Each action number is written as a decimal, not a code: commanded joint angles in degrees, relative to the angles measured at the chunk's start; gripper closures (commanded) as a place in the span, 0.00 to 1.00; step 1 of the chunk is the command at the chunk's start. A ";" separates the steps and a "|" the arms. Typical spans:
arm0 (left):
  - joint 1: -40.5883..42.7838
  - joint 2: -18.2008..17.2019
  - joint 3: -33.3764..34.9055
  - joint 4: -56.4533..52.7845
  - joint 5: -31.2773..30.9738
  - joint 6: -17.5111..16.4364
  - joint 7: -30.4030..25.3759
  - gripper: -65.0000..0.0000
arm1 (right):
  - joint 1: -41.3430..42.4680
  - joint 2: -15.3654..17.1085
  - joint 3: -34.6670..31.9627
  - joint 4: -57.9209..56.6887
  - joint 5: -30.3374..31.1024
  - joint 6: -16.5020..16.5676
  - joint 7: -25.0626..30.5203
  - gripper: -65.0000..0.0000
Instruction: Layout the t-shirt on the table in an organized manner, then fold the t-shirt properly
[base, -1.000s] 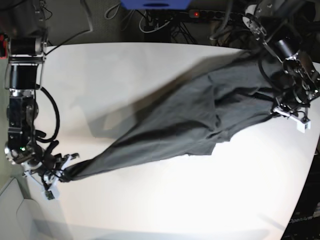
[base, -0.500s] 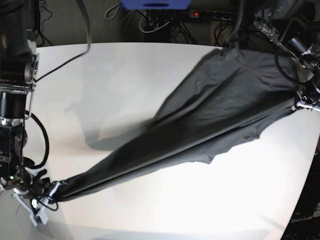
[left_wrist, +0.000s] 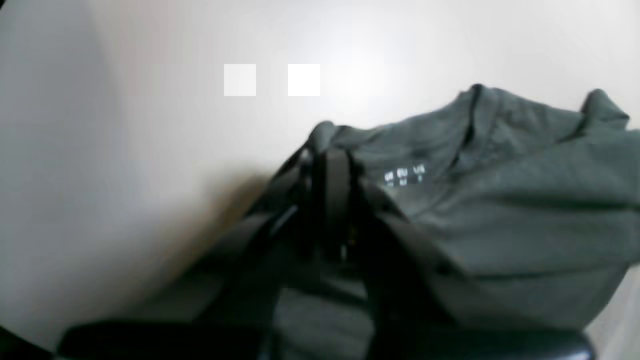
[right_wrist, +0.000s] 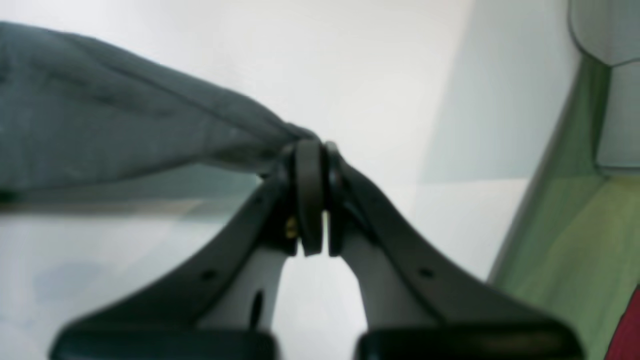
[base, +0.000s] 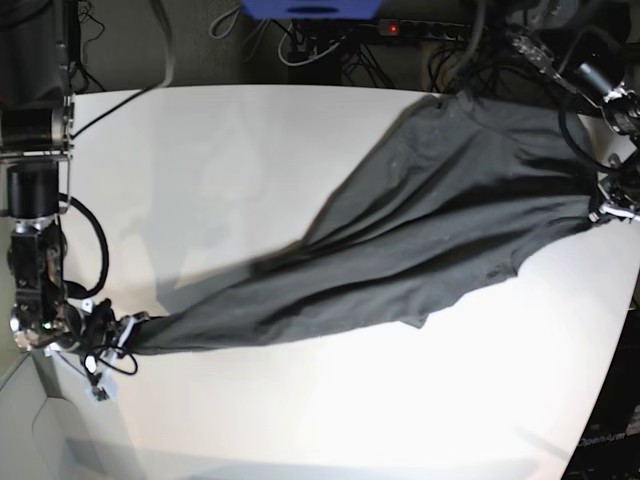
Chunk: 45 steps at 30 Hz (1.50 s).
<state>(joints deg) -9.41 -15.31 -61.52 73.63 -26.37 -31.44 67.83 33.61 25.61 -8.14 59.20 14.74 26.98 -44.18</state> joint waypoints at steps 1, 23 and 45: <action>-0.04 -1.35 0.02 2.64 -3.21 -0.16 -0.45 0.99 | 0.46 1.52 0.45 0.71 -0.11 -0.30 0.27 1.00; 1.45 -1.44 8.73 6.77 -25.98 0.28 -2.65 0.46 | -15.19 3.27 0.63 17.15 -0.11 -0.30 -1.57 0.71; -10.06 3.84 28.15 -18.90 -0.84 8.63 -26.03 0.46 | -19.50 3.36 9.15 17.06 -0.11 -0.30 -1.40 0.71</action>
<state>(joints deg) -18.13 -10.74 -33.34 53.93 -26.72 -22.52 42.61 12.97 28.05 0.56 75.37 14.31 26.94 -46.52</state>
